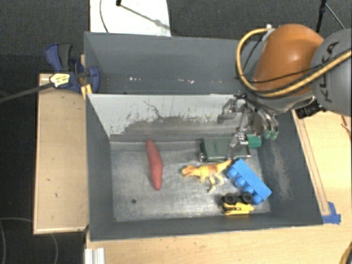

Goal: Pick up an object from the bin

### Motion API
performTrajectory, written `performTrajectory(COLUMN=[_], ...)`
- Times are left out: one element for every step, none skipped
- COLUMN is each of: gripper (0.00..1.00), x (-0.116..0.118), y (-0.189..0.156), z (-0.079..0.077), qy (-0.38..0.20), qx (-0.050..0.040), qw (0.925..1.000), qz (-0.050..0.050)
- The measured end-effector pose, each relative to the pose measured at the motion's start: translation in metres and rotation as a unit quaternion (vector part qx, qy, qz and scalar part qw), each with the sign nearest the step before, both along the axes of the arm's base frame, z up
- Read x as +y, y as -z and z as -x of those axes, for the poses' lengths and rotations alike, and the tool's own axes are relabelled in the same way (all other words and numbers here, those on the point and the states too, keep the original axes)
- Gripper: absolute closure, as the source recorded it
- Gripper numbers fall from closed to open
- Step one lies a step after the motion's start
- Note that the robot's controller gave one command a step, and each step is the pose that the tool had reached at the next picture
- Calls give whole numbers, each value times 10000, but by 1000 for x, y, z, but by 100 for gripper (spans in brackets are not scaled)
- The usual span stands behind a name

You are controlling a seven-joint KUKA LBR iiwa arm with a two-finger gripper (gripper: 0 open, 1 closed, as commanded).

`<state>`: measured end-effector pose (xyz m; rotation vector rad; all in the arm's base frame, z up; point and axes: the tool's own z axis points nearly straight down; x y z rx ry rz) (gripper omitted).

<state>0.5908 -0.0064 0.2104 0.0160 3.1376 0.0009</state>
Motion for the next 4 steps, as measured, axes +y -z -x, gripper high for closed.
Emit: performTrajectory(gripper=[0,0,100,100], x=[5,0,-15,-16], y=[43,91,120,121], z=[28,57,64,64], qy=[-588,-1481,-1636,-1636], qx=[-11,-3,-16,-15], qw=[9983,9890,9865,9865], qz=[4,6,4,4])
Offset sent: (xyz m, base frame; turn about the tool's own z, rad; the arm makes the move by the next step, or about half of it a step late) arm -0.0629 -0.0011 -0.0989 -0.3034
